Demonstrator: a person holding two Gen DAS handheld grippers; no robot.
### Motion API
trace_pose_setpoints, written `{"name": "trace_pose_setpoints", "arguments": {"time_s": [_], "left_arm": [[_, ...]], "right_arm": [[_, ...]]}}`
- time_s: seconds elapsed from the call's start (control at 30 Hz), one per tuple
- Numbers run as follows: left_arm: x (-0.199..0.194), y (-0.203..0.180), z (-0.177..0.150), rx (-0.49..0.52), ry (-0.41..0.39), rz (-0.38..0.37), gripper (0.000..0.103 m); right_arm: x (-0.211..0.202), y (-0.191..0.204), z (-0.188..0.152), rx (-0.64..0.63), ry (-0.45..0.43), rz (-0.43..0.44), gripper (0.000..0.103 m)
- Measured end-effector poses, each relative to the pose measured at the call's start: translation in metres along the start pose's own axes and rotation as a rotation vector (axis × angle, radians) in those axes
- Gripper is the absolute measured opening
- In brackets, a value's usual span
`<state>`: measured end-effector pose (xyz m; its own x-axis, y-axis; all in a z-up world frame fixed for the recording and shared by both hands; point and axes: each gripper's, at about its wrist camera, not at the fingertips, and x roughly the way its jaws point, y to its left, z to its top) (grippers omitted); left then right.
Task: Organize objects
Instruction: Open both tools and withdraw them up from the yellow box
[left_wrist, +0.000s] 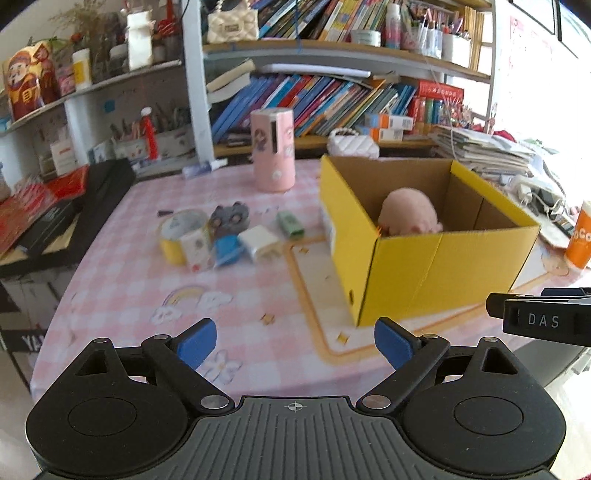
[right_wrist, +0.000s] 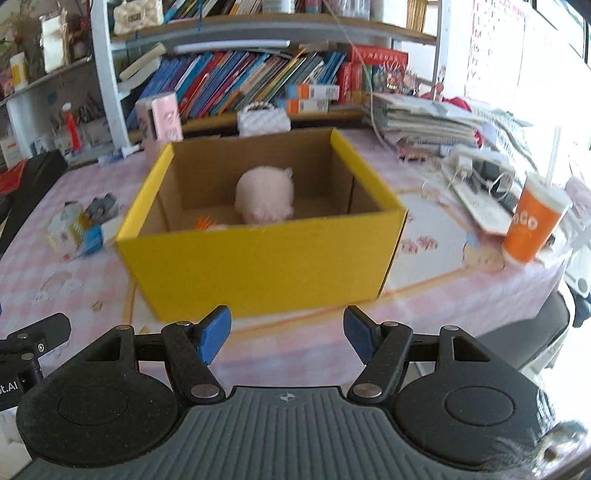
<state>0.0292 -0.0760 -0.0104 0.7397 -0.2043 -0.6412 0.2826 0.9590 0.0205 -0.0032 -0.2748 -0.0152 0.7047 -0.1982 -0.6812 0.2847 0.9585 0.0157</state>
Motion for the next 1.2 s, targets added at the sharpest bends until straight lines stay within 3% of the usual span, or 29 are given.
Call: {"name": "trace_pose_setpoints", "arguments": {"time_s": [0.3, 0.67, 1.2], "left_arm": [[-0.017, 0.024, -0.023, -0.005, 0.026, 0.021, 0.094], [-0.035, 0.052, -0.041, -0.013, 0.041, 0.053, 0.094], [-0.047, 0.086, -0.05, -0.052, 0.024, 0.104, 0.094]], "right_arm": [[-0.013, 0.038, -0.027, -0.037, 0.038, 0.06, 0.067], [-0.025, 0.074, -0.044, -0.063, 0.053, 0.126, 0.082], [-0.03, 0.114, -0.05, -0.115, 0.06, 0.178, 0.083]]}}
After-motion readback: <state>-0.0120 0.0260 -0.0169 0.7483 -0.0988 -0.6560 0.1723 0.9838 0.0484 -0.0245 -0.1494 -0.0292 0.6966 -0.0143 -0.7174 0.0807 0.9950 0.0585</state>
